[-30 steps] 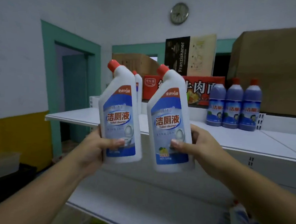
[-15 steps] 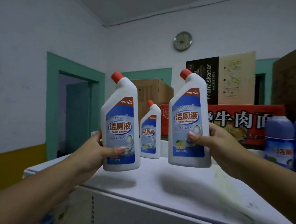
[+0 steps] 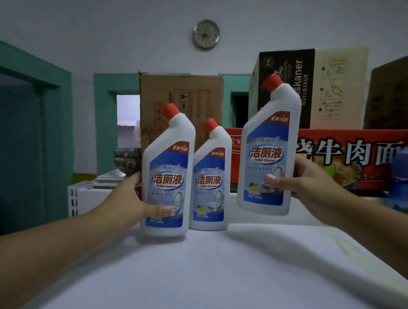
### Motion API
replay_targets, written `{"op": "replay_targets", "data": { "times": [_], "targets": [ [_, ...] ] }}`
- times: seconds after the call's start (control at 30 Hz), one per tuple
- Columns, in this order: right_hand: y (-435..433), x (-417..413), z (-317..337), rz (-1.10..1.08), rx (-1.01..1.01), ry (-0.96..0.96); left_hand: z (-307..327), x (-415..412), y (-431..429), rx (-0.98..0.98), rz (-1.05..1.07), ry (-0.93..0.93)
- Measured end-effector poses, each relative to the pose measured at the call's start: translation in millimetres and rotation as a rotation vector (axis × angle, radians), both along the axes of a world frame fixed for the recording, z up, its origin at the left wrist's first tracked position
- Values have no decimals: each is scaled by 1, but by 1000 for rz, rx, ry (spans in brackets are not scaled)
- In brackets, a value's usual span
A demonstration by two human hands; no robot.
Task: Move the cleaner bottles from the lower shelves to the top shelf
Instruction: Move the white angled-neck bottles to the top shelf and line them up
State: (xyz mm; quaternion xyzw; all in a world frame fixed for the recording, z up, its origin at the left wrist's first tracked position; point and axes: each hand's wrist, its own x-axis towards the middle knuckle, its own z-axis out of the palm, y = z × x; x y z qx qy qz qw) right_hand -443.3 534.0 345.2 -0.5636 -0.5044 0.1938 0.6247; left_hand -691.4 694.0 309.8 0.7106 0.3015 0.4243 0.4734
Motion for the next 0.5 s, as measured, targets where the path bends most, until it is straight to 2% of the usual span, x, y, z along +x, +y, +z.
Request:
{"op": "replay_targets", "data": {
  "times": [0.13, 0.27, 0.4, 0.5],
  "targets": [
    [20, 6, -20, -85, -65, -91, -19, 13, 19, 5, 11, -6],
    [33, 13, -49, -77, -23, -57, -29, 21, 30, -2, 28, -16],
    [40, 27, -58, -78, 12, -36, -29, 23, 38, 82, 41, 29],
    [42, 30, -59, -101, 1, -99, -28, 19, 40, 168, 86, 96]
  ]
}}
